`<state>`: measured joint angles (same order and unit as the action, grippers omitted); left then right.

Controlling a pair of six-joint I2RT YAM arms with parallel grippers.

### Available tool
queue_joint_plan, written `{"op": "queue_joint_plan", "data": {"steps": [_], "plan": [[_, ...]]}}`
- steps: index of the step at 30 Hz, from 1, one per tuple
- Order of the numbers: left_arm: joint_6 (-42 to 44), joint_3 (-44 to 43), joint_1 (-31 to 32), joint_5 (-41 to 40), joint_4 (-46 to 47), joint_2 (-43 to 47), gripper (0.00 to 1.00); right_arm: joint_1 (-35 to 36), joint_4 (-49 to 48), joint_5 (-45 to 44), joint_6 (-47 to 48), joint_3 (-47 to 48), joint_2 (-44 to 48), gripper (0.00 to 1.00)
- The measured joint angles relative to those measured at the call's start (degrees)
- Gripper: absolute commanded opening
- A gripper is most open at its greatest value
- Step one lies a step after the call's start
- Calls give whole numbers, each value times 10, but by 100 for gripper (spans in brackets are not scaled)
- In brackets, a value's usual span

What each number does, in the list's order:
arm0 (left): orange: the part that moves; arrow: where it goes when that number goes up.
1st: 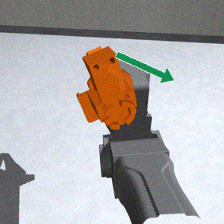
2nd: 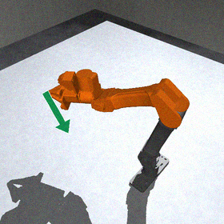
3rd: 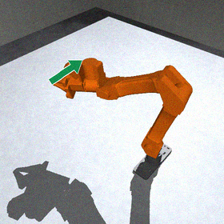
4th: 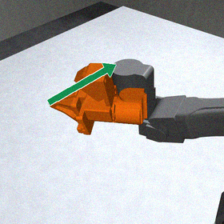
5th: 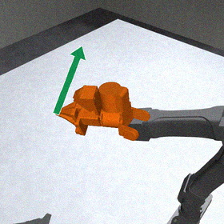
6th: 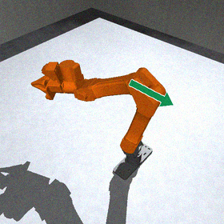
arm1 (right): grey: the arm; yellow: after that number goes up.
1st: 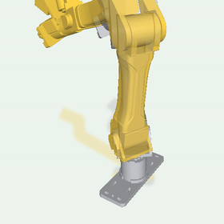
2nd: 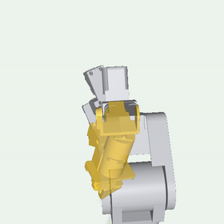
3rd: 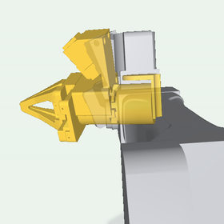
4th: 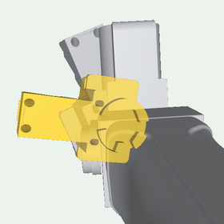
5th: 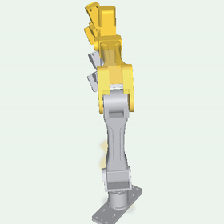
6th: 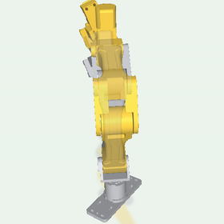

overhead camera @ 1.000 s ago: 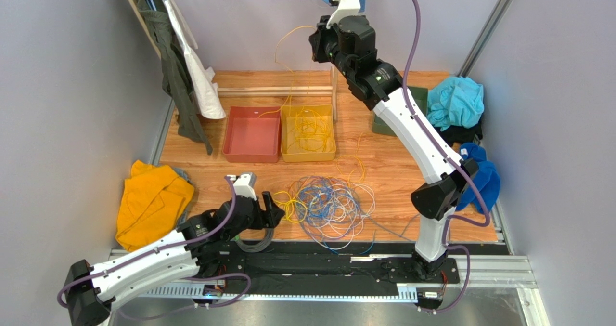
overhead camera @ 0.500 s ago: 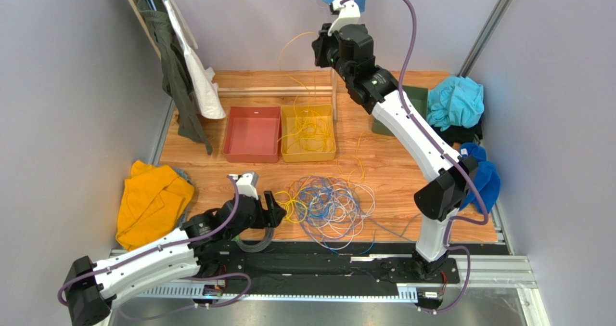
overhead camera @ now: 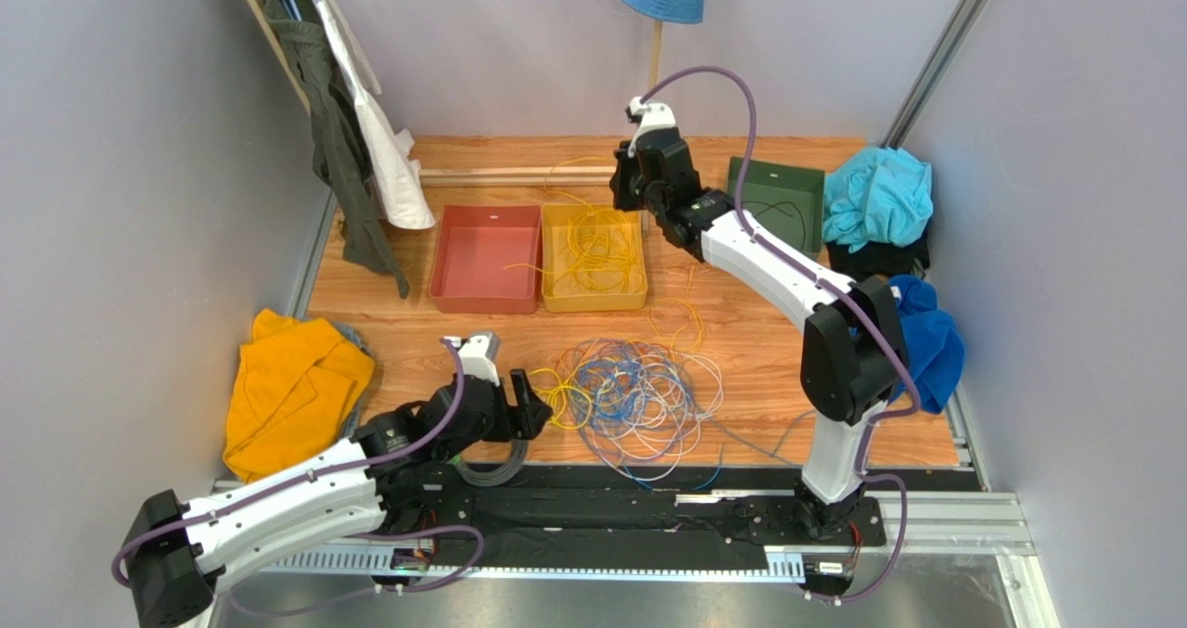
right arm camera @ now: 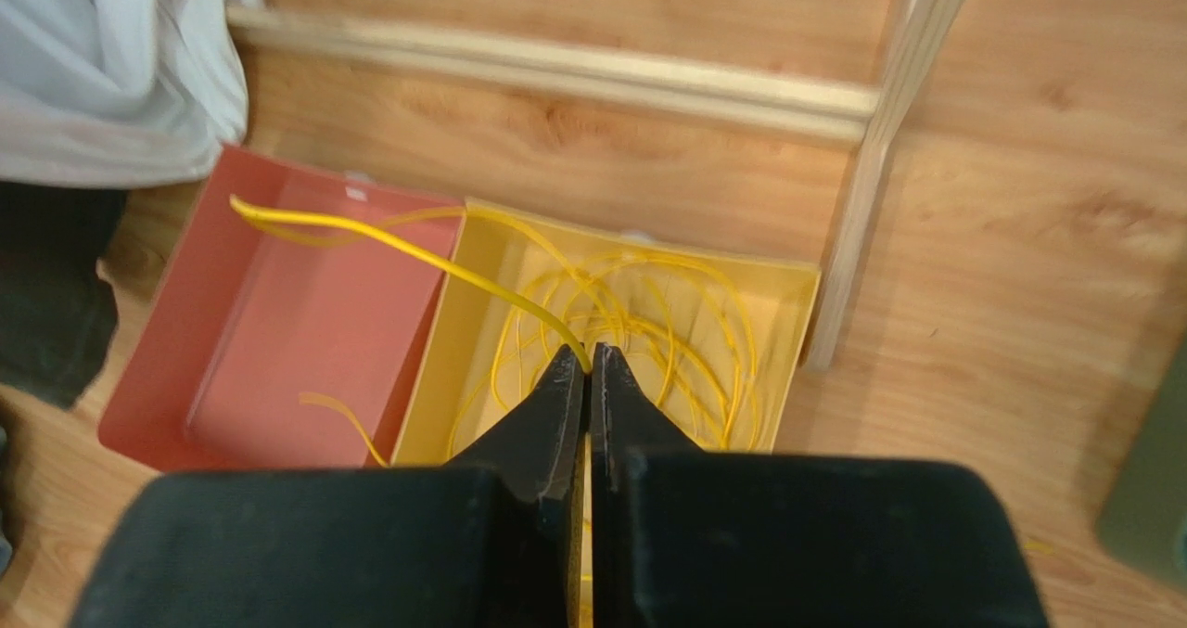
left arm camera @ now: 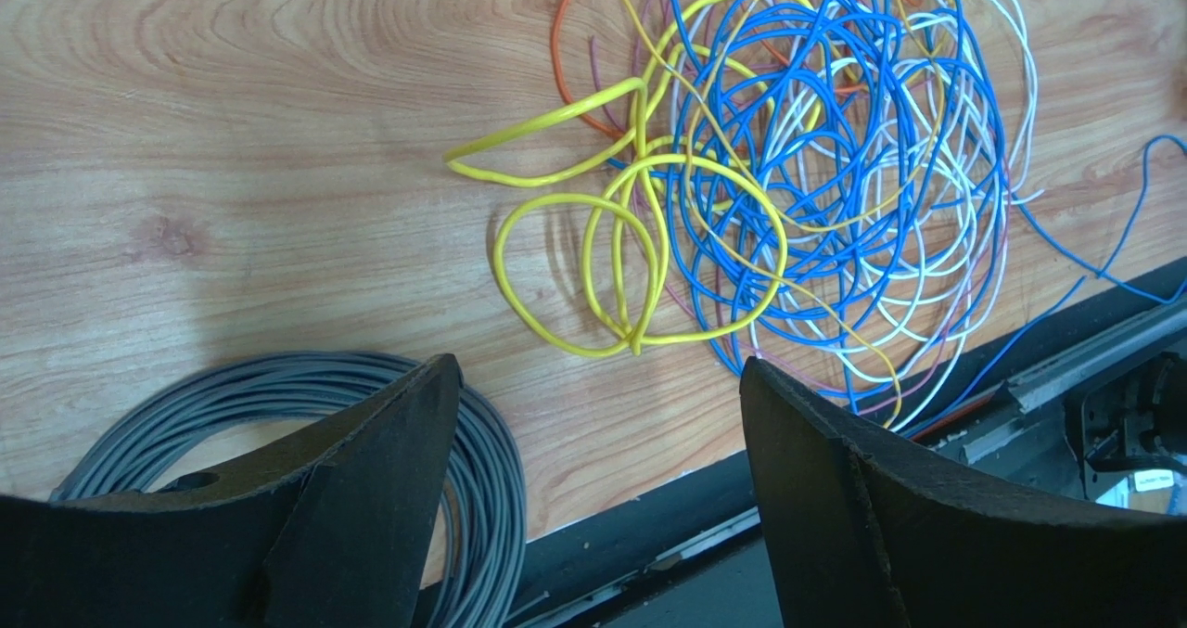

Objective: Untangle the cables

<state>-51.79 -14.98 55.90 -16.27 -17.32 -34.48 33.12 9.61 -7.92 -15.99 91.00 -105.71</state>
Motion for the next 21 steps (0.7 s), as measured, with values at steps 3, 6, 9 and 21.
{"op": "queue_joint_plan", "data": {"steps": [3, 6, 9, 21], "plan": [[0, 0, 0, 2, -2, 10, 82, 1, -14, 20, -13, -25, -25, 0], [0, 0, 0, 3, -9, 29, 82, 2, -20, 41, -21, -25, -71, 0], [0, 0, 0, 3, -19, 48, 82, 2, -12, 59, -23, -23, -115, 0], [-2, 0, 0, 1, -37, 61, 82, 20, 30, 31, -26, -63, -96, 60]]}}
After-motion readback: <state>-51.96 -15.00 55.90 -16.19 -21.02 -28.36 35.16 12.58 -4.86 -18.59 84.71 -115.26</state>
